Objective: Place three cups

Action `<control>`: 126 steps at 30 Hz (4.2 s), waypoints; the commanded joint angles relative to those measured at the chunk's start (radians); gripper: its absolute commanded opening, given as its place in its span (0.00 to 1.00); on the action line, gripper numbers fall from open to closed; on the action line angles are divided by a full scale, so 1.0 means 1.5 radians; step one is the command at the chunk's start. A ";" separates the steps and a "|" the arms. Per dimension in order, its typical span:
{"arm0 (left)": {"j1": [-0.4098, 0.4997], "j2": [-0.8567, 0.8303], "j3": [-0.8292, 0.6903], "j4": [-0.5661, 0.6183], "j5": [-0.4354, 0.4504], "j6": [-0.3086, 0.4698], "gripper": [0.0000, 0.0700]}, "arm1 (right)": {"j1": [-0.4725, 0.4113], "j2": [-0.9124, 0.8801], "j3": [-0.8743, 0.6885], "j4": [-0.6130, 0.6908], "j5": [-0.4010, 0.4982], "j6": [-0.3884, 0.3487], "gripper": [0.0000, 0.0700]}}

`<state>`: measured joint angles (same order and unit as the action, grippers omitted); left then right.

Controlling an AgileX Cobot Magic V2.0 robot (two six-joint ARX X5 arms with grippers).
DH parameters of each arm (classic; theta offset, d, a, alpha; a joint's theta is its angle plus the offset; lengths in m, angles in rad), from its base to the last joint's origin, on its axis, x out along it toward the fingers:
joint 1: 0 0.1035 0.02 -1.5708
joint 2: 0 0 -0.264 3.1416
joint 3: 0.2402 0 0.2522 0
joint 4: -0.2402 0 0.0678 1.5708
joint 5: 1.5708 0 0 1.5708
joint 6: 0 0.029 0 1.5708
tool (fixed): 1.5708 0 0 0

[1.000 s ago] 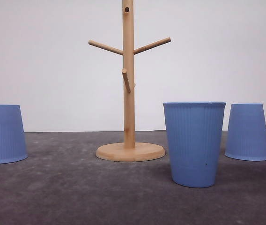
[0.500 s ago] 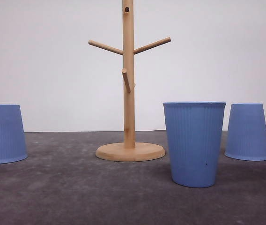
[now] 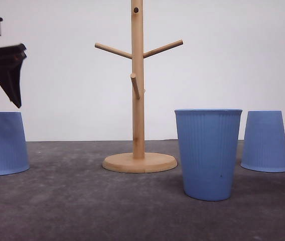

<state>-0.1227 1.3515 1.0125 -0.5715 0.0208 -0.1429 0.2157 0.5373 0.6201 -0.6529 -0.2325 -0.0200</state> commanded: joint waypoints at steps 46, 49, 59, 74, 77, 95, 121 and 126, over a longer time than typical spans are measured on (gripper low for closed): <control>0.026 0.070 0.029 0.105 0.003 -0.006 0.44 | 0.003 0.002 0.011 0.015 0.004 -0.004 0.60; 0.029 0.044 0.029 0.092 0.005 -0.007 0.44 | 0.003 0.002 0.011 0.016 0.004 -0.004 0.60; 0.077 0.010 0.126 -0.032 0.166 -0.076 0.44 | 0.003 0.002 0.011 0.016 0.004 -0.004 0.60; 0.165 0.032 0.271 0.045 0.447 -0.274 0.44 | 0.003 0.002 0.011 0.022 0.003 -0.004 0.60; 0.166 0.058 0.271 0.106 0.510 -0.334 0.44 | 0.003 0.002 0.011 0.022 0.003 -0.004 0.60; 0.122 0.234 0.271 0.338 0.619 -0.517 0.44 | 0.003 0.003 0.011 0.022 0.004 -0.004 0.60; 0.017 0.262 0.271 0.355 0.557 -0.491 0.44 | 0.003 0.003 0.011 0.027 0.004 0.006 0.60; 0.013 0.262 0.271 0.353 0.553 -0.487 0.45 | 0.003 0.003 0.011 0.027 0.004 0.006 0.60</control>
<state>-0.1005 1.7226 1.3960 -0.0508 0.8486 -0.8932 0.2157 0.5373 0.6204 -0.6239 -0.2314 -0.0193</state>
